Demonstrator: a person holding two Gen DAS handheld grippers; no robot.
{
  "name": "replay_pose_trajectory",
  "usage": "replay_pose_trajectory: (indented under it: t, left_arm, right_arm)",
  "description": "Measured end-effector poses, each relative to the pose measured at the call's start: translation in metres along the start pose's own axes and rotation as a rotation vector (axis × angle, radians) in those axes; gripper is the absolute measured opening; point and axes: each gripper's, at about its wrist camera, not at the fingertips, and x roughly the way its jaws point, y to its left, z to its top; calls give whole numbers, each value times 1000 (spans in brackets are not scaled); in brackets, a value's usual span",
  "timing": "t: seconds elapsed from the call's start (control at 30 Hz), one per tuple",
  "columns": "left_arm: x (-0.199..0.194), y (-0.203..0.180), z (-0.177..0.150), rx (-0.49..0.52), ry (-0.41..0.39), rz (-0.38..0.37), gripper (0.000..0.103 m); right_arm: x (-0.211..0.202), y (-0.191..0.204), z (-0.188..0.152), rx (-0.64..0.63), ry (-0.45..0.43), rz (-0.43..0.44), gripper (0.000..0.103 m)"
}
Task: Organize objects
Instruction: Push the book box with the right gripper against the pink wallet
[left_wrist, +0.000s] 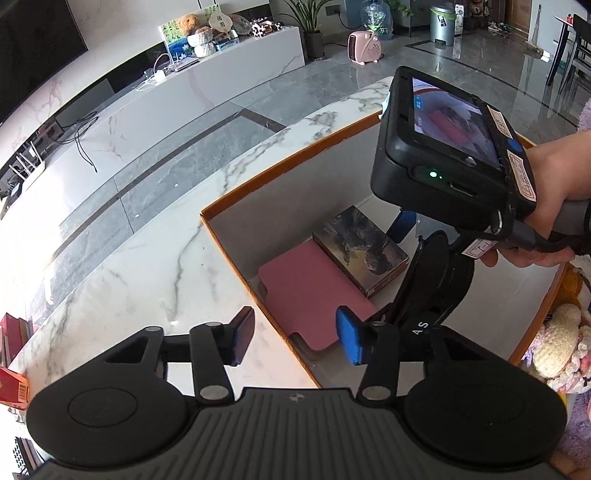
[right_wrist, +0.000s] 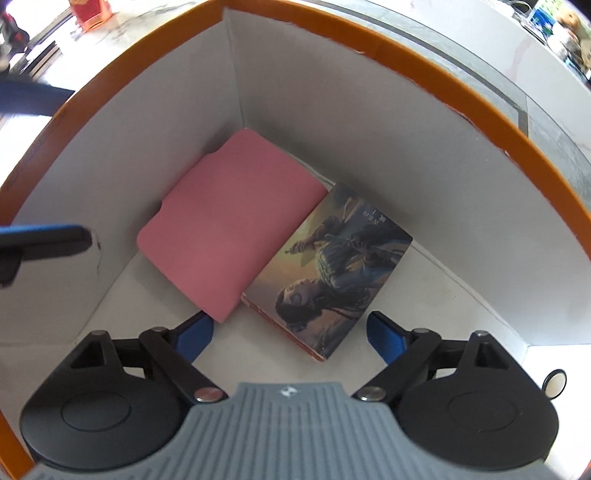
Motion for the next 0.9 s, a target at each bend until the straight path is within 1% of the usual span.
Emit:
replay_pose_trajectory:
  t: [0.03, 0.1, 0.13, 0.33, 0.53, 0.67, 0.7, 0.77, 0.9]
  left_arm:
    - [1, 1, 0, 2, 4, 0, 48]
    - [1, 0, -1, 6, 6, 3, 44]
    - [1, 1, -1, 6, 8, 3, 43]
    - [0, 3, -3, -11, 11, -9, 42]
    - [-2, 0, -5, -15, 11, -8, 42]
    - [-3, -1, -6, -20, 7, 1, 42]
    - [-4, -1, -7, -23, 2, 4, 42]
    - [-10, 0, -9, -42, -19, 9, 43]
    - [-36, -1, -14, -80, -87, 34, 50]
  right_arm:
    - [0, 0, -1, 12, -1, -1, 85]
    - [-2, -2, -4, 41, -7, -8, 83]
    - [-3, -4, -6, 61, -15, -15, 80]
    - [-11, -16, -1, 52, -29, -22, 81]
    - [-19, -33, 8, 56, -29, -11, 80]
    - [-26, -44, 15, 51, -27, -15, 82]
    - [-29, -46, 16, 43, -35, -23, 83]
    - [-39, -49, 18, 30, -56, -48, 89]
    - [-78, -59, 18, 40, -130, -68, 89]
